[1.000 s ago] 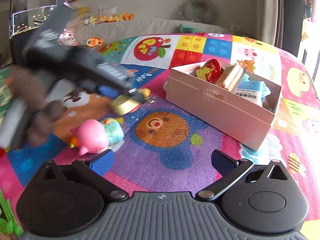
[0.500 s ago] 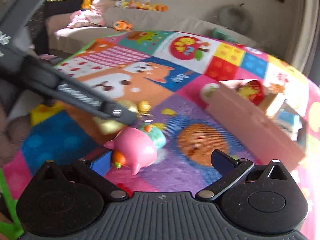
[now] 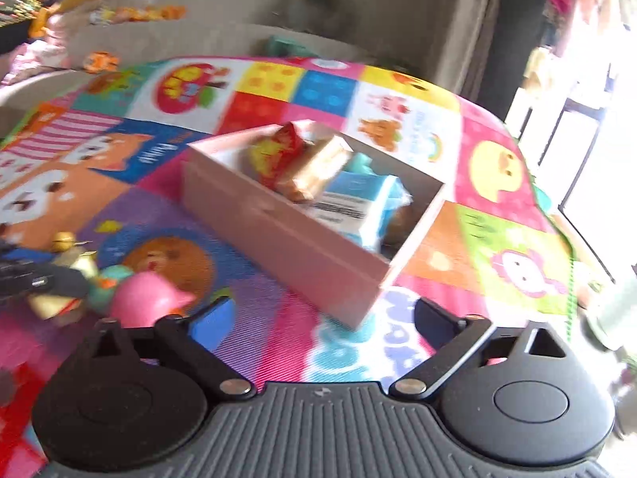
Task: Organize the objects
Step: 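Grasp the yellow-green square toy with the left tool, then grasp the pink pig toy with the right tool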
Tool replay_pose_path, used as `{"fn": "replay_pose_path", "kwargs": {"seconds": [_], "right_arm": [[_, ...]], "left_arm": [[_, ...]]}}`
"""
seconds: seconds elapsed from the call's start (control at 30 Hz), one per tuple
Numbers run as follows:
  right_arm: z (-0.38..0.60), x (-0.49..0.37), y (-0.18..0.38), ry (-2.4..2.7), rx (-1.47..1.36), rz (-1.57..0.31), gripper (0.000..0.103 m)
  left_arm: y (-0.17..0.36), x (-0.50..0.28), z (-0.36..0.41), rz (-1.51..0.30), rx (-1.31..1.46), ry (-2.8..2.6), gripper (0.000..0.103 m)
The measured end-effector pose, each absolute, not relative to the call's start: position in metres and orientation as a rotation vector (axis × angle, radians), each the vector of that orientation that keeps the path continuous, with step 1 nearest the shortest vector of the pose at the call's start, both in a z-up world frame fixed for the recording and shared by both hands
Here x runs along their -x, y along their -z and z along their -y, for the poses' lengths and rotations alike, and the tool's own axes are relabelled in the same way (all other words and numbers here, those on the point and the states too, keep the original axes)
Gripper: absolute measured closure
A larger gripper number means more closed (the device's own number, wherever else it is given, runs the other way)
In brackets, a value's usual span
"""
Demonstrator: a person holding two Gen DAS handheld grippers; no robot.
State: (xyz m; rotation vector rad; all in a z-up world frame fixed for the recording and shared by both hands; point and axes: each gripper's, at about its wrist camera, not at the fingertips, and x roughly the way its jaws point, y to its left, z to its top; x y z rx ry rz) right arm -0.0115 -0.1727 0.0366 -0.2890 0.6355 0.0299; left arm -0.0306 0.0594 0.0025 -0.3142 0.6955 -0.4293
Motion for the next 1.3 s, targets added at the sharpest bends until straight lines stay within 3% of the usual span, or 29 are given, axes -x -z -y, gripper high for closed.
{"fn": "replay_pose_path", "kwargs": {"seconds": [0.37,0.5,0.63,0.97,1.3], "right_arm": [[0.205,-0.017,-0.021,0.157,0.327,-0.629,0.013],[0.211,-0.002,-0.033,0.074,0.212,-0.645,0.013],[0.195,0.026,-0.046,-0.113,0.140,-0.636,0.003],[0.119,0.061,-0.028,-0.324,0.371,-0.617,0.003],[0.164,0.048,-0.028,-0.207,0.287,-0.638,0.003]], "left_arm": [[0.001,0.034,-0.061,-0.677,0.328,0.437,0.054],[0.001,0.035,-0.064,-0.675,0.348,0.441,0.054],[0.000,0.036,-0.063,-0.683,0.340,0.436,0.054],[-0.008,0.043,-0.056,-0.723,0.269,0.398,0.054],[-0.012,0.051,-0.047,-0.730,0.178,0.393,0.054]]}}
